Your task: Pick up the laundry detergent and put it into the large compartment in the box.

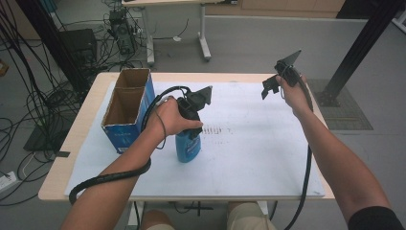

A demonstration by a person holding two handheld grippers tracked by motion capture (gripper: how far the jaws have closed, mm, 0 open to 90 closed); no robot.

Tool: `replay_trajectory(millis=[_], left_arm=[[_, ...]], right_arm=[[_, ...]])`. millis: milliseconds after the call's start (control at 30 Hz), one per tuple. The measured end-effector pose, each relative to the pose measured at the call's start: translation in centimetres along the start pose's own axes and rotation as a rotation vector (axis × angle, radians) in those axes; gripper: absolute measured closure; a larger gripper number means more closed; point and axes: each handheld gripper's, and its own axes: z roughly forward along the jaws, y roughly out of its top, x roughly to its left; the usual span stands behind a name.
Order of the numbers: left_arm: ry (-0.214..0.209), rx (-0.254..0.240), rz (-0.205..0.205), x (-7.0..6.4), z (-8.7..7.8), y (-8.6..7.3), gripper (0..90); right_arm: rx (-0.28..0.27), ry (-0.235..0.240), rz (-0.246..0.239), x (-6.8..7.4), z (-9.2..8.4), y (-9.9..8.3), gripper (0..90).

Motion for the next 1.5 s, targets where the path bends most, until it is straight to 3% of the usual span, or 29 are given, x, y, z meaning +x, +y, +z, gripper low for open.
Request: replay_trajectory(millis=[1500], left_arm=[[0.004,0.021,0.003,-0.15,-0.03,0.48,37.2]], right_arm=[[-0.001,-0.009,-0.010,0.25,-0.16,-0.16,5.2]])
